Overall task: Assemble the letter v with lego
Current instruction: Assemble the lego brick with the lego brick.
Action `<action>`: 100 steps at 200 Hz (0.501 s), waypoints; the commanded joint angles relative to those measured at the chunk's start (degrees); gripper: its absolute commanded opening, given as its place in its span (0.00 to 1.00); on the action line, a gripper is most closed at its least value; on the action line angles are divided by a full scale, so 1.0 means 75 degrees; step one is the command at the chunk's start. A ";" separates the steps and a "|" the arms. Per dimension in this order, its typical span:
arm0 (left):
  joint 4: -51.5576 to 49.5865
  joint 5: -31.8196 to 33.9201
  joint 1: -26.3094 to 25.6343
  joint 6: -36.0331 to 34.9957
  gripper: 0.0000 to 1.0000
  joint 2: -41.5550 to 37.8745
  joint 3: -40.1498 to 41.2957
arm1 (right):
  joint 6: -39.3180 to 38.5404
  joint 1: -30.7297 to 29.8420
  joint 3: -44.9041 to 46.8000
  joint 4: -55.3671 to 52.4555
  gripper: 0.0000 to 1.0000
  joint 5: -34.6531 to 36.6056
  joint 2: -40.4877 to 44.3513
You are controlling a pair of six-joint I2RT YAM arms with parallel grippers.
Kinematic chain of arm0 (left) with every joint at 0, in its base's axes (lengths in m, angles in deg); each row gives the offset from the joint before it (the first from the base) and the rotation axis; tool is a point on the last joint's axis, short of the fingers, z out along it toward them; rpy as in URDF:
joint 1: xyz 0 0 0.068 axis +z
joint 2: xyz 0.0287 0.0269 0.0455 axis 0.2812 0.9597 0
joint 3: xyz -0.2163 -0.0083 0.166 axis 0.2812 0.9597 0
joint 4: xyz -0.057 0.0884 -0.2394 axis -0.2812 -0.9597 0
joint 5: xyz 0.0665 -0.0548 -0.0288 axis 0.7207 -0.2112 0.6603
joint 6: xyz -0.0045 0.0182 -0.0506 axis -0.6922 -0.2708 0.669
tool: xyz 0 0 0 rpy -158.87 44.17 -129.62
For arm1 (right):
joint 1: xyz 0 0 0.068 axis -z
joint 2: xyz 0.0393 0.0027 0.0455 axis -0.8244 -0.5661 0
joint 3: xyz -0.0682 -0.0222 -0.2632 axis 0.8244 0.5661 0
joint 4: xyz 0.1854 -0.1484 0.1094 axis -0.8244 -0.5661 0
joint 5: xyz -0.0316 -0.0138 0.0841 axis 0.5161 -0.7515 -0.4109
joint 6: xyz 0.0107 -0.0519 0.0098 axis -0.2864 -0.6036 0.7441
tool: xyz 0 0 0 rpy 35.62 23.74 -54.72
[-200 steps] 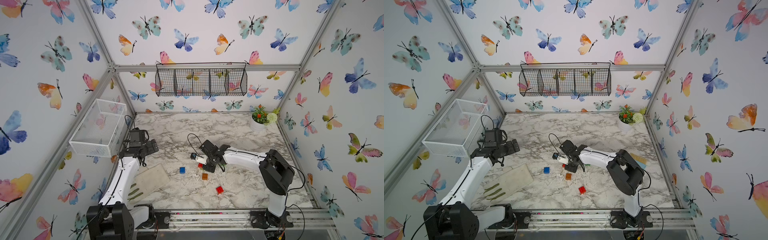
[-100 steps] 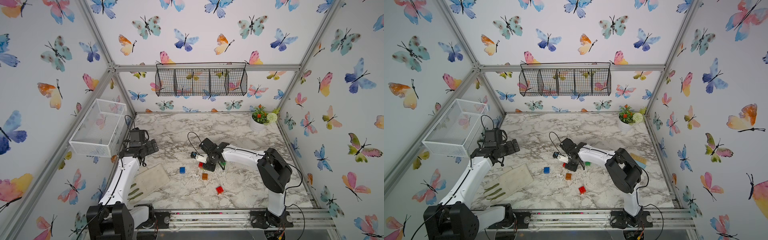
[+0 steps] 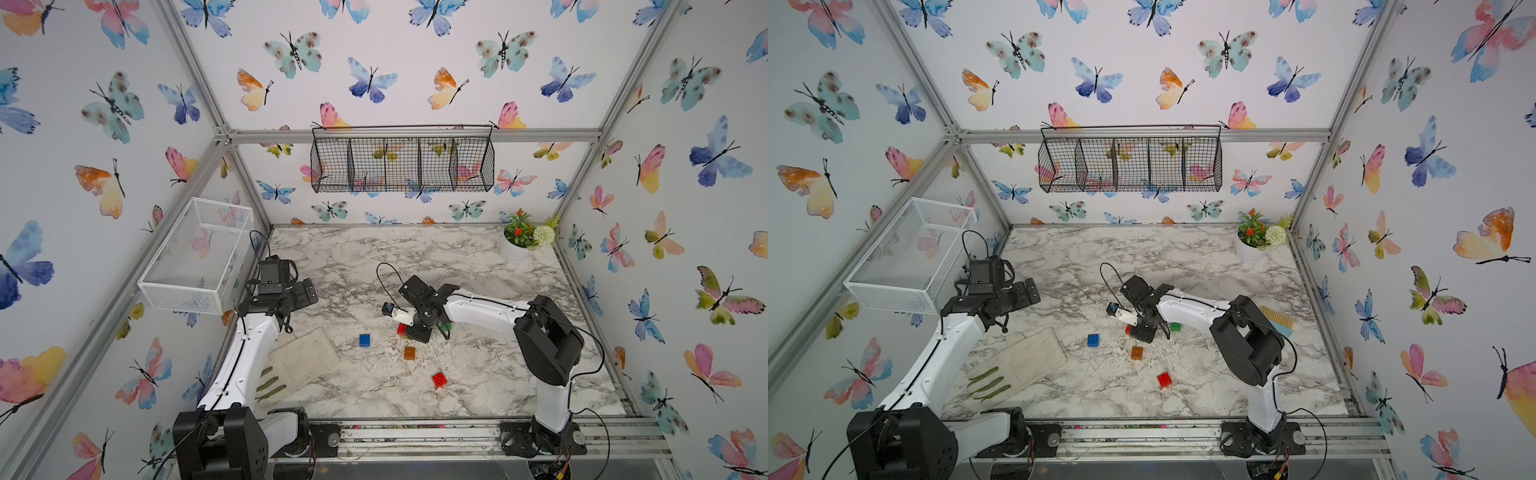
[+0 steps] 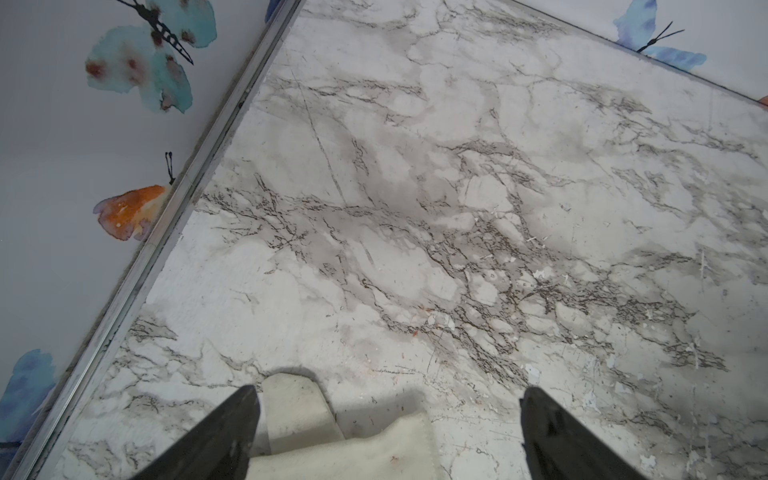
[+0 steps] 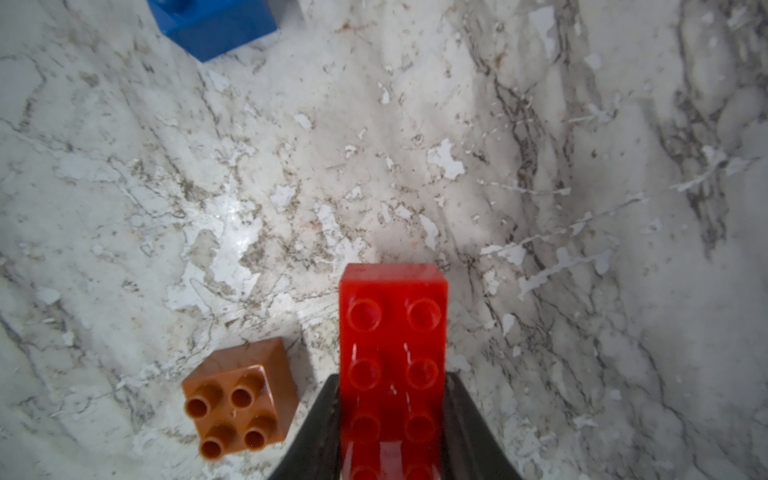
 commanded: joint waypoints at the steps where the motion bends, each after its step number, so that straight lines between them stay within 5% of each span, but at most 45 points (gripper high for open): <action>1: -0.0056 -0.1055 0.0021 -0.0047 0.98 -0.0155 -0.0167 | 0.0045 -0.0081 0.0502 -0.0841 0.01 0.0072 -0.0967; 22: 0.0286 -0.2336 0.0021 0.0363 0.98 -0.0334 -0.0091 | -0.0049 -0.0081 0.0145 -0.0895 0.05 0.0121 -0.0902; 56: 0.1856 -0.4519 -0.0043 0.1483 0.98 -0.0579 0.0996 | -0.0172 -0.0081 -0.0440 -0.0973 0.23 0.0216 -0.0768; 100: 0.2087 -0.4609 -0.0221 0.1699 0.98 -0.0702 0.1571 | -0.0284 -0.0081 -0.0921 -0.1000 0.49 0.0280 -0.0559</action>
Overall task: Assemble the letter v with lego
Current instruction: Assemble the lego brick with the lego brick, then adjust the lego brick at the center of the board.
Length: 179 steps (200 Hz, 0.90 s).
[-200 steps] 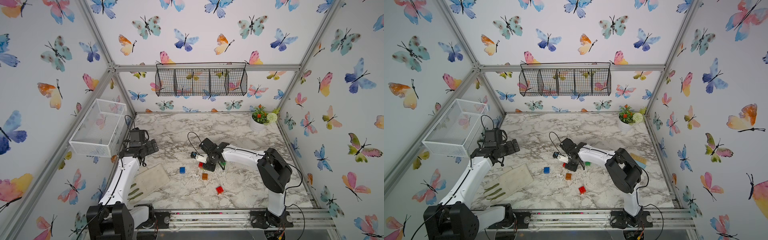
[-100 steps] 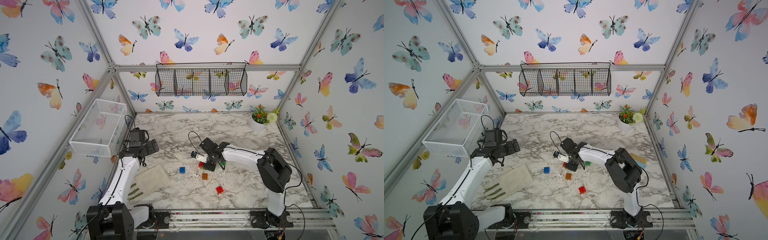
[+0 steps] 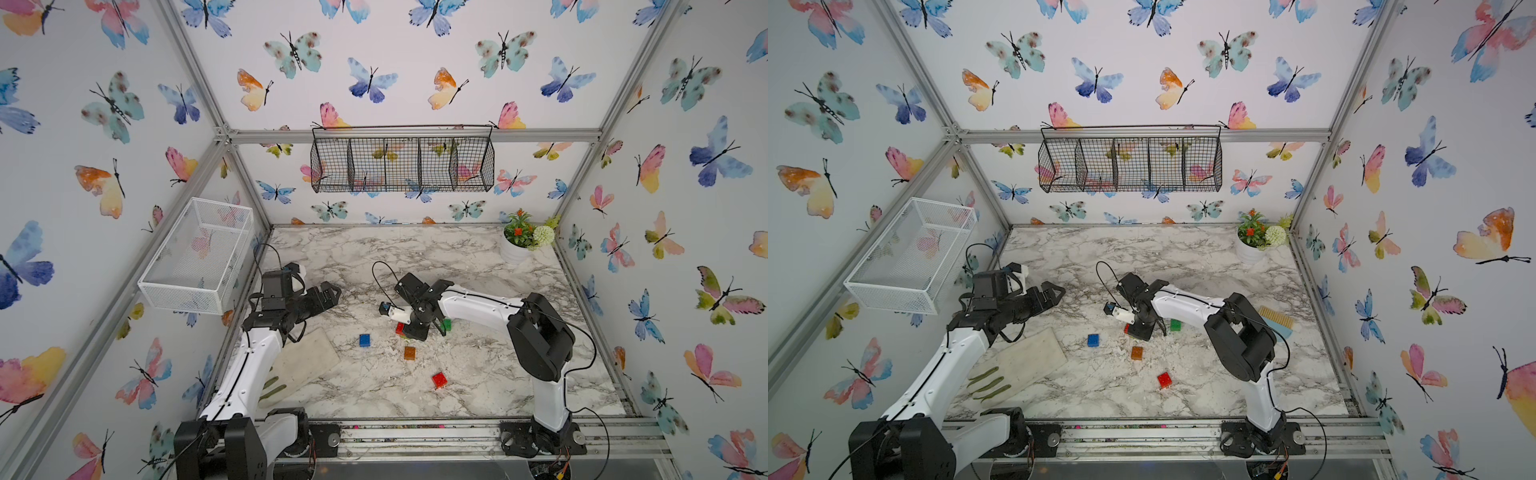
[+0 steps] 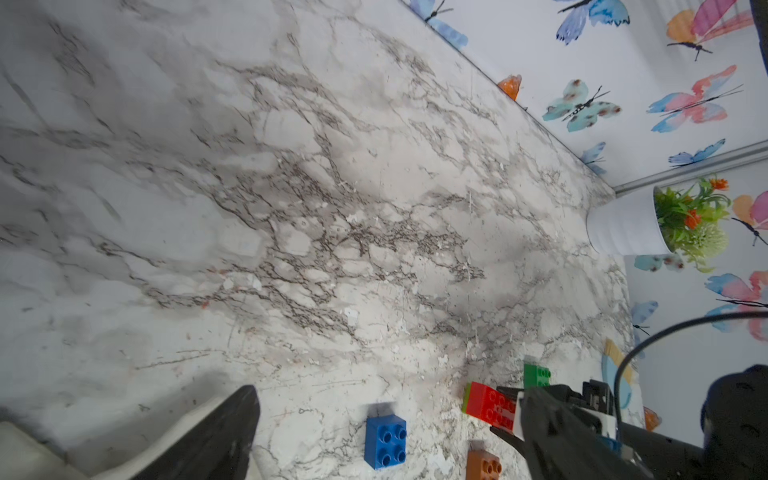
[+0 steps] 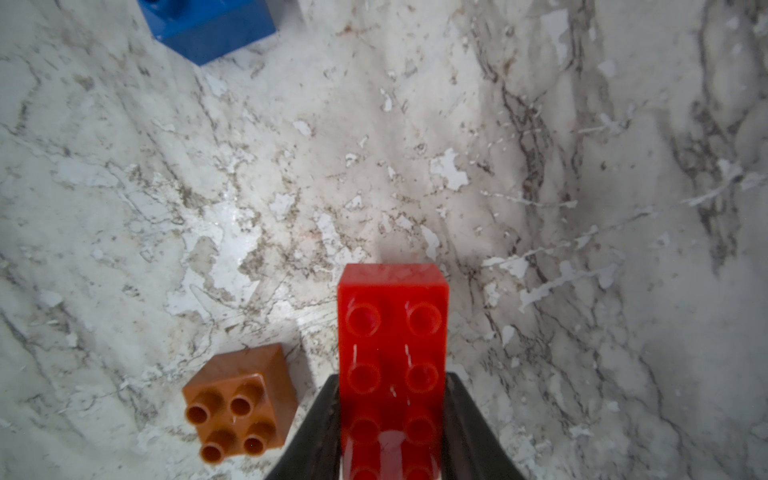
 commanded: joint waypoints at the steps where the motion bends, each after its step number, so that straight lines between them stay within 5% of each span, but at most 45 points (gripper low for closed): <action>1: 0.0426 -0.0623 -0.0049 0.0303 0.98 -0.0178 0.0148 | -0.0115 -0.0058 -0.0135 -0.0339 0.50 0.0233 -0.0242; 91: 0.0422 -0.0441 -0.0456 0.0426 0.98 -0.0324 0.0631 | 0.0515 0.0022 0.0172 0.0413 0.98 0.0306 0.1036; 122: 0.0826 -0.0468 -0.0994 0.0568 0.98 -0.0036 0.0750 | 0.2222 0.0106 0.1184 0.1711 0.98 0.1079 0.2272; 179: 0.1831 -0.0409 -0.2361 0.0830 0.97 0.1106 0.0698 | 0.6290 0.0158 0.3960 0.4358 0.99 0.0215 0.4852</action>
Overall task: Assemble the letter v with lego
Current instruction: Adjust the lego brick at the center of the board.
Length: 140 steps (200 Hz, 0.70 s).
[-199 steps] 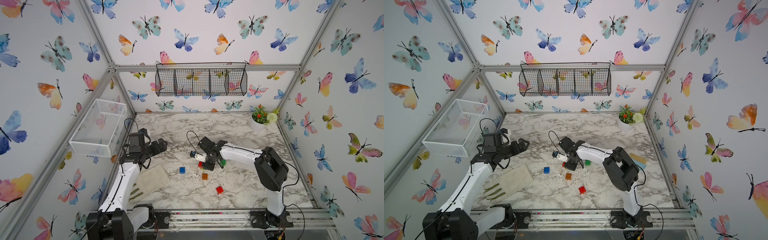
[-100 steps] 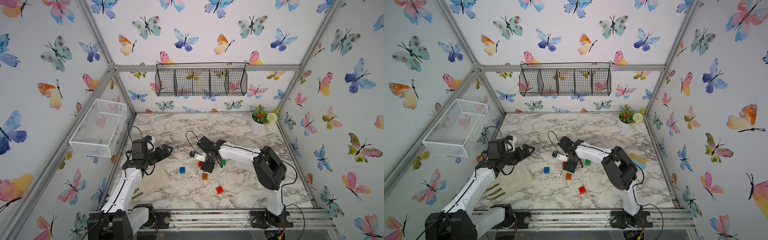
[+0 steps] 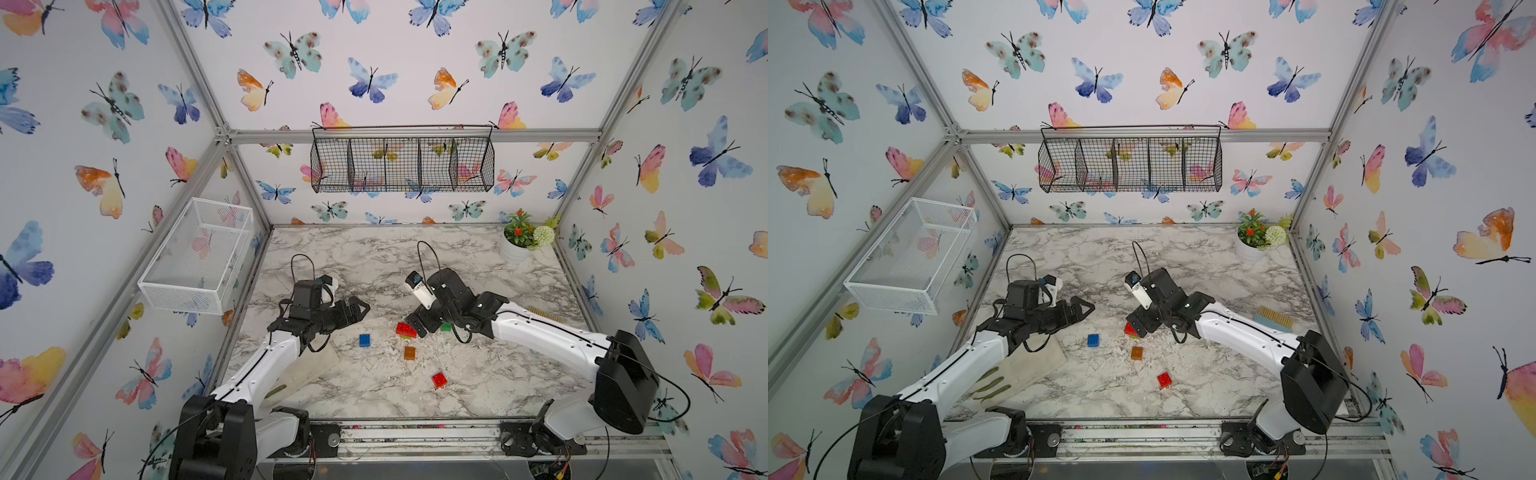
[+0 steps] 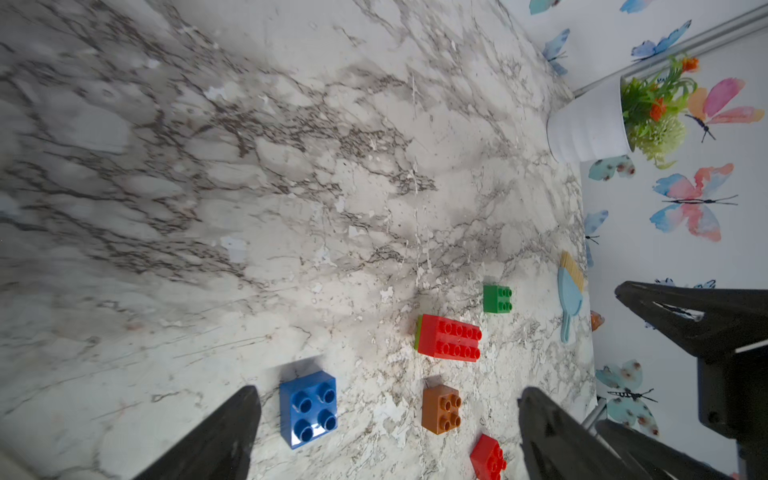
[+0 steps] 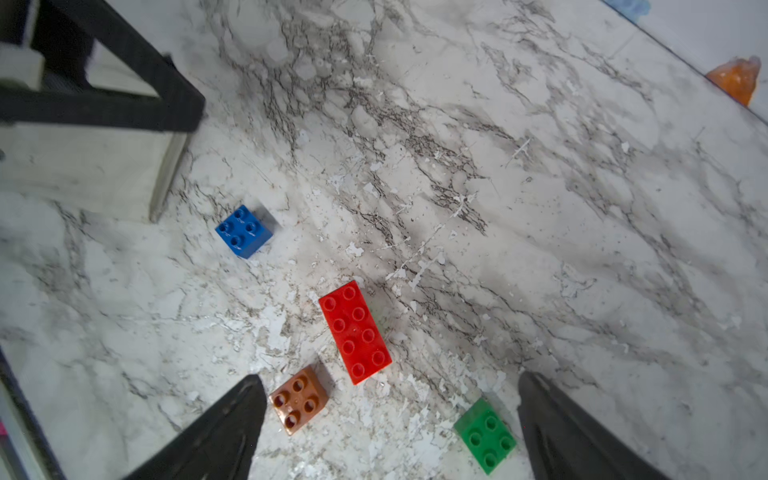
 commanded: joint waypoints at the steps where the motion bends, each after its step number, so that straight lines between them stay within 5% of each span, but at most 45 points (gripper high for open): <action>1: 0.0608 0.0003 -0.0469 0.0148 0.96 0.0477 -0.0101 | 0.2460 0.0071 0.1021 0.1448 0.99 -0.0369 0.0752; 50: 0.1424 -0.0172 -0.1319 0.0332 0.93 0.1319 -0.0131 | 0.4835 0.0294 0.2266 0.2405 0.94 -0.1975 0.0878; 100: 0.2168 -0.0244 -0.1832 0.0721 0.89 0.1913 0.0017 | 0.6081 0.0758 0.3346 0.4376 0.85 -0.2951 0.0190; 140: 0.2514 -0.0313 -0.1894 0.0819 0.86 0.2263 0.0128 | 0.6143 0.0831 0.3422 0.4915 0.75 -0.2959 -0.0300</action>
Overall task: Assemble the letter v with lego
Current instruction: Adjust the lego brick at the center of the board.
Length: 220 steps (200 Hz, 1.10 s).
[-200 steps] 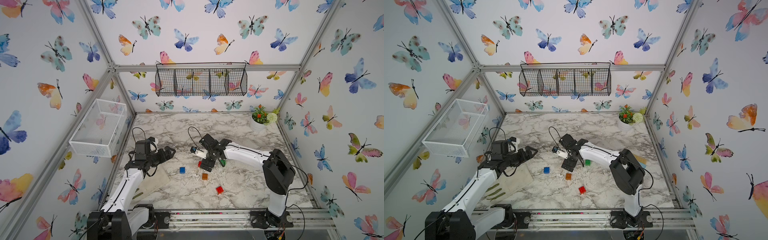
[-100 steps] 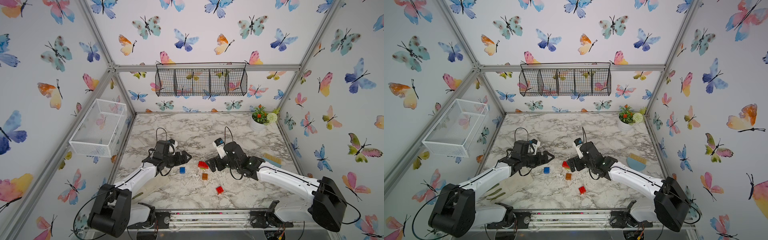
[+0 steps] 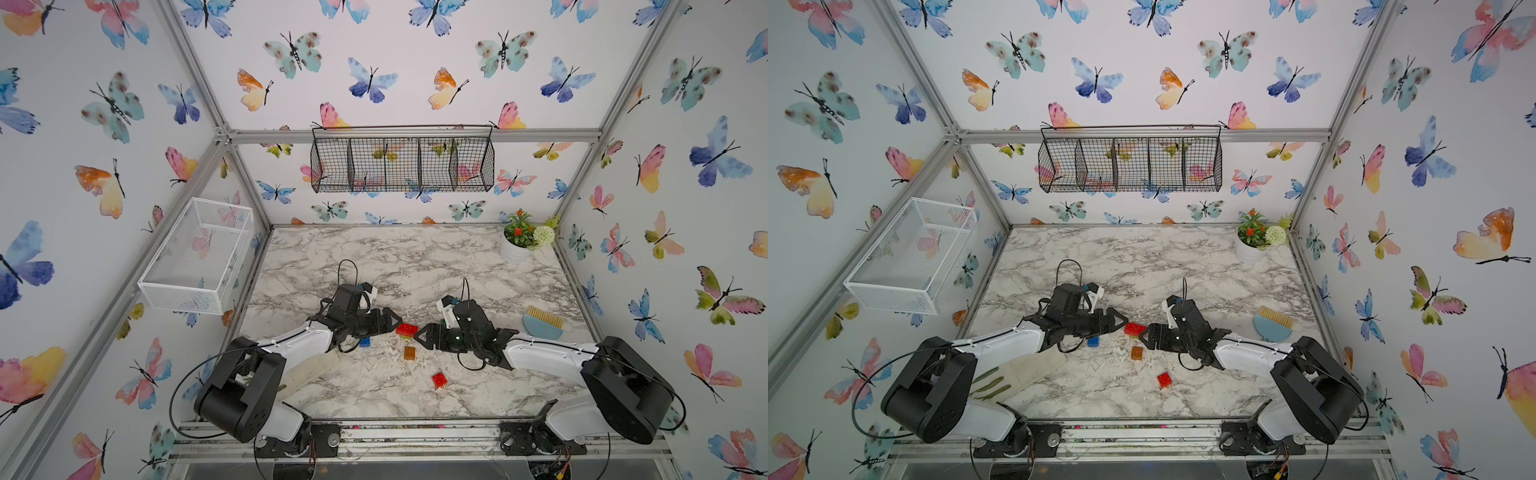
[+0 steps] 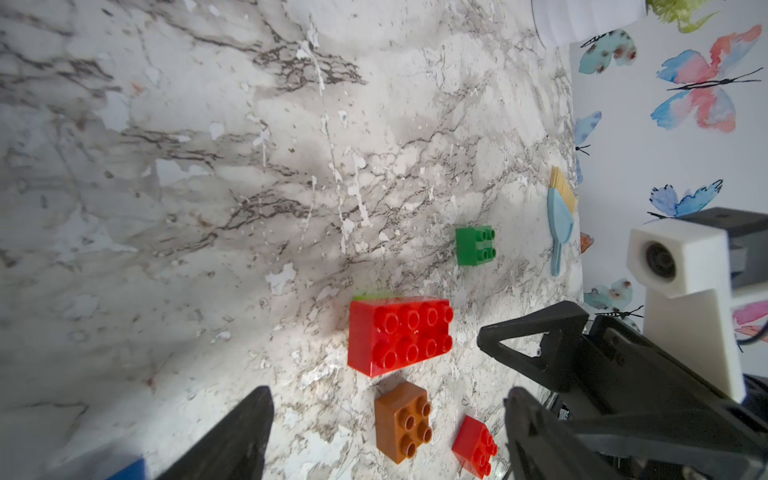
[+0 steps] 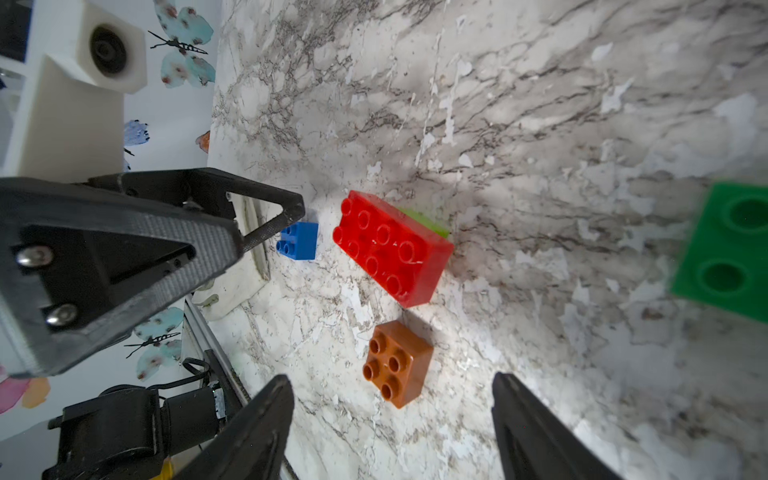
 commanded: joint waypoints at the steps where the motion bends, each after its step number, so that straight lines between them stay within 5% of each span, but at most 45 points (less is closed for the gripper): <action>1: 0.0403 -0.0148 -0.0041 0.0114 0.86 0.0246 0.0128 | 0.0317 0.0053 -0.0028 0.0898 0.75 -0.0269 -0.0246; 119: 0.0894 -0.0172 0.0106 0.0439 0.81 0.0215 0.0532 | -0.0173 0.0366 -0.1153 0.1004 0.43 -0.0714 -0.2214; 162: 0.0869 -0.0136 0.0129 0.0419 0.80 0.0277 0.0552 | -0.0697 0.0430 -0.1540 0.0625 0.42 -0.0821 -0.2502; 220: 0.0892 -0.0084 0.0133 0.0440 0.75 0.0549 0.0533 | -0.1522 0.0573 -0.1907 -0.0774 0.55 -0.0644 -0.1907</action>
